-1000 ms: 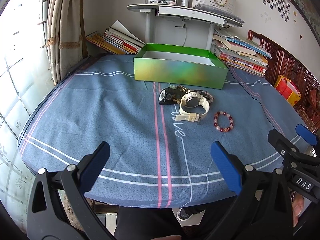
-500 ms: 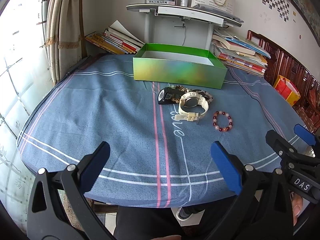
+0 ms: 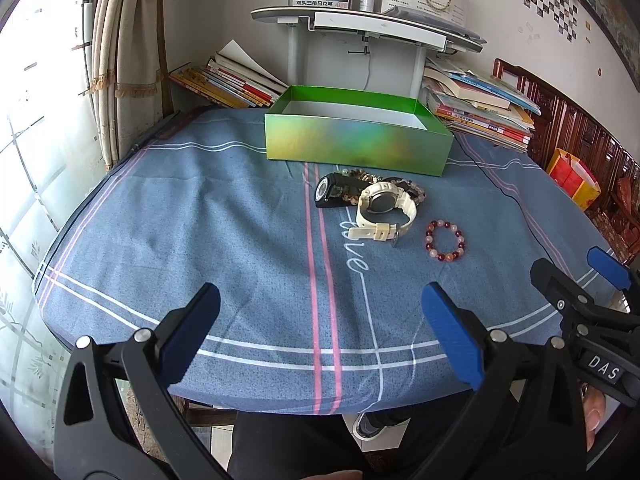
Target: Organize jewelry
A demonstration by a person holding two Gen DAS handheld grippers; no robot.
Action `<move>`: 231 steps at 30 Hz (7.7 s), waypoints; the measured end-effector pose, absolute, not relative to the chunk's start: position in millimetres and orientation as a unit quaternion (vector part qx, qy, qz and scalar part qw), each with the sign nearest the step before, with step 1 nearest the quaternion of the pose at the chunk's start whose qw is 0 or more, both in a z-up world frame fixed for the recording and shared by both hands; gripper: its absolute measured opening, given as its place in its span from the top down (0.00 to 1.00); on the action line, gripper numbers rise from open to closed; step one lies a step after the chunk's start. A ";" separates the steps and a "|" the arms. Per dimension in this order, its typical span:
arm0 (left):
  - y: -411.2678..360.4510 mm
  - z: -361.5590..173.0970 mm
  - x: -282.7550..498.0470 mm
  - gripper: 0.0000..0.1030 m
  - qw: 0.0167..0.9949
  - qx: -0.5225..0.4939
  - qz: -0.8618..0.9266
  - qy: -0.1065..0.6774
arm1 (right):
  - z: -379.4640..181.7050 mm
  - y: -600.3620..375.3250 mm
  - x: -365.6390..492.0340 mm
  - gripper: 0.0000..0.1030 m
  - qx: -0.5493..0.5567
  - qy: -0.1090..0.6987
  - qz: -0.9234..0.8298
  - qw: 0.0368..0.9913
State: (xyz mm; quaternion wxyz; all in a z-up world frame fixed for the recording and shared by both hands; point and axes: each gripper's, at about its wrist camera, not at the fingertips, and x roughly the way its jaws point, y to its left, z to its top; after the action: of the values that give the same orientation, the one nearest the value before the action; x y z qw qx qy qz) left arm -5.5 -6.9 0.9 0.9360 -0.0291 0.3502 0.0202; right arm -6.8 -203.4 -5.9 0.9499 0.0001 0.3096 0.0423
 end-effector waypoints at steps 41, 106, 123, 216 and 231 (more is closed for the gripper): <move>-1.4 -22.2 10.0 0.04 0.927 -0.044 -0.022 0.371 | -15.2 -206.5 -3.9 0.02 0.008 0.295 0.069 0.953; 84.6 -0.4 66.1 0.41 0.943 -0.087 0.044 0.319 | -26.9 -72.8 141.4 0.02 -0.071 0.359 0.218 0.905; 117.7 -15.7 80.3 0.41 0.937 -0.114 0.039 0.328 | -47.6 -50.3 198.2 0.23 -0.150 0.412 0.287 0.852; 11.8 6.8 44.6 0.40 0.948 -0.036 -0.014 0.317 | 3.4 -197.9 38.1 0.79 0.035 0.254 0.168 0.952; 10.4 3.3 54.8 0.40 0.945 -0.034 -0.018 0.324 | 5.1 -195.6 49.0 0.79 0.030 0.256 0.166 0.952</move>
State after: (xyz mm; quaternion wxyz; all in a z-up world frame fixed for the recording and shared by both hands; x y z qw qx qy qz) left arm 54.8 10.4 3.3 0.9454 -0.0341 0.3237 -0.0181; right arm 49.0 -195.6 5.1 0.9517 0.0302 0.2563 0.1664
